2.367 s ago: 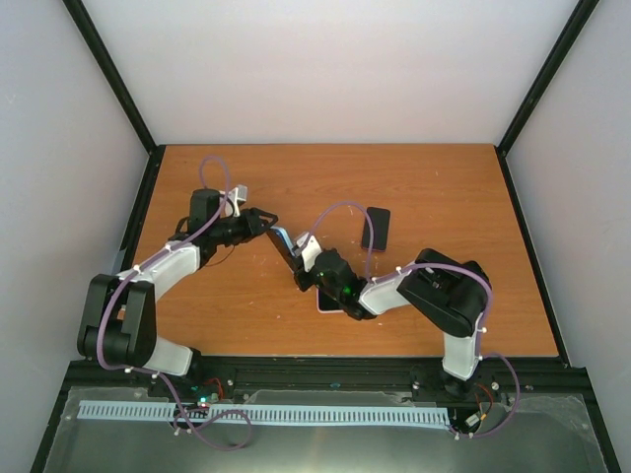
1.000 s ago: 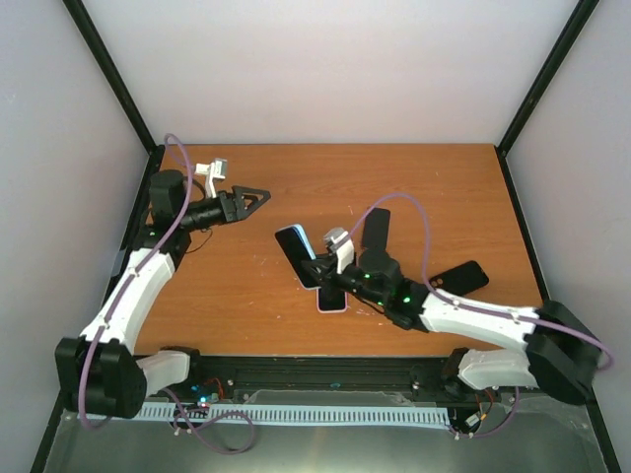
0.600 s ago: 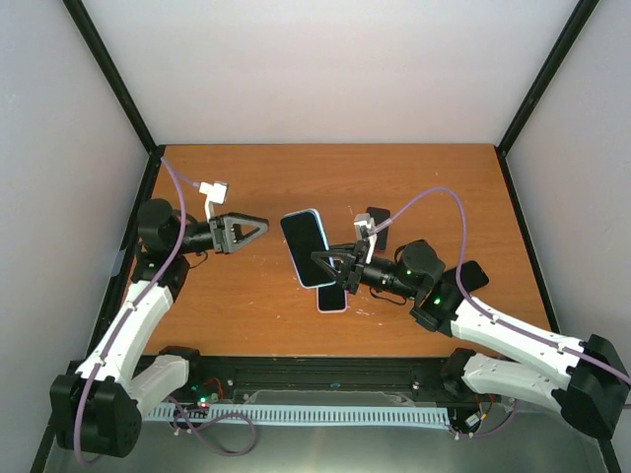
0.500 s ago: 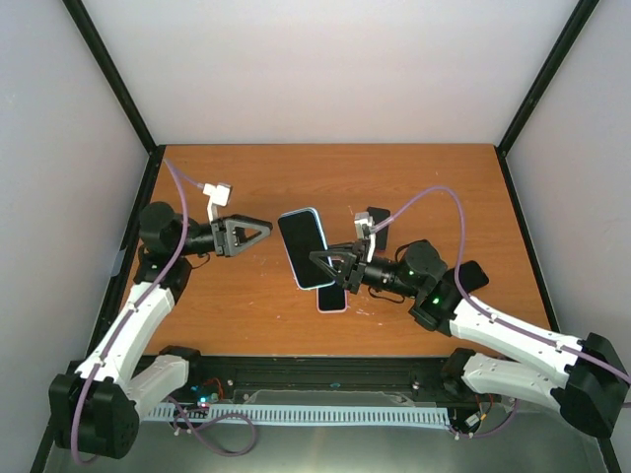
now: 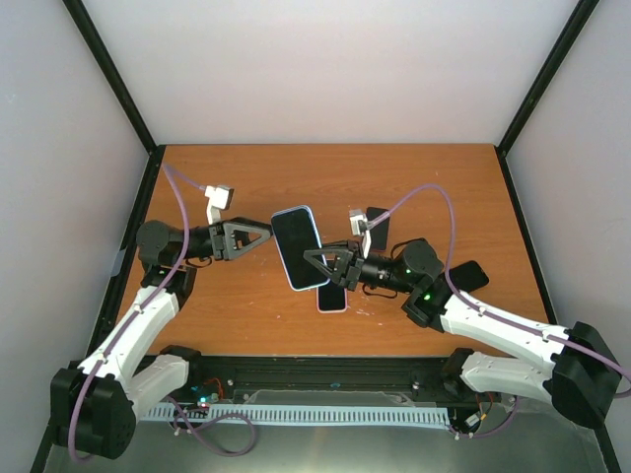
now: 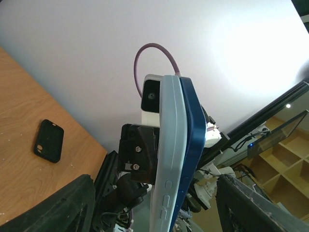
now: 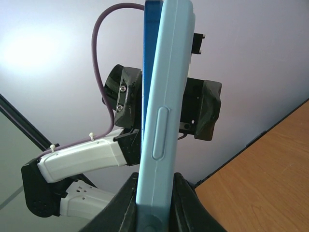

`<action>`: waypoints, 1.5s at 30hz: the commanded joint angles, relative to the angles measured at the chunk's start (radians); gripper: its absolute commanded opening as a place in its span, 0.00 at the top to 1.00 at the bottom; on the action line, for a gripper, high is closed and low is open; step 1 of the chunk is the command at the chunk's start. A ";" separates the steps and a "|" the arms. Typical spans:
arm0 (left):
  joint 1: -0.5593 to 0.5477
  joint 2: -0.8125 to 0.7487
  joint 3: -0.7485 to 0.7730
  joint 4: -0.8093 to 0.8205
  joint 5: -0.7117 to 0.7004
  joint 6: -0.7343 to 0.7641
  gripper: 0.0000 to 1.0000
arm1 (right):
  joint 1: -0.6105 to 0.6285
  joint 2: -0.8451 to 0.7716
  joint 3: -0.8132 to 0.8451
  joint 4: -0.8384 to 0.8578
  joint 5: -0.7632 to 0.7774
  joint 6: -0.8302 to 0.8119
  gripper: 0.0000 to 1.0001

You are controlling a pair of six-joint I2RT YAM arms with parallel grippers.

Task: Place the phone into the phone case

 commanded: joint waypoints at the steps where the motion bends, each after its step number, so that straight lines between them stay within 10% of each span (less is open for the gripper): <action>1: -0.009 -0.006 0.009 0.092 -0.014 -0.050 0.31 | -0.002 -0.008 0.010 0.111 -0.007 0.010 0.86; 14: -0.012 0.022 0.018 0.099 -0.033 -0.061 0.48 | -0.002 0.026 -0.008 0.090 -0.004 -0.013 0.86; 27: -0.012 0.038 0.040 -0.065 -0.026 0.059 0.99 | -0.002 0.014 -0.006 -0.019 0.013 -0.051 0.74; 45: -0.012 0.107 0.118 -0.437 0.046 0.412 1.00 | -0.020 -0.027 0.089 -0.194 0.147 0.044 0.53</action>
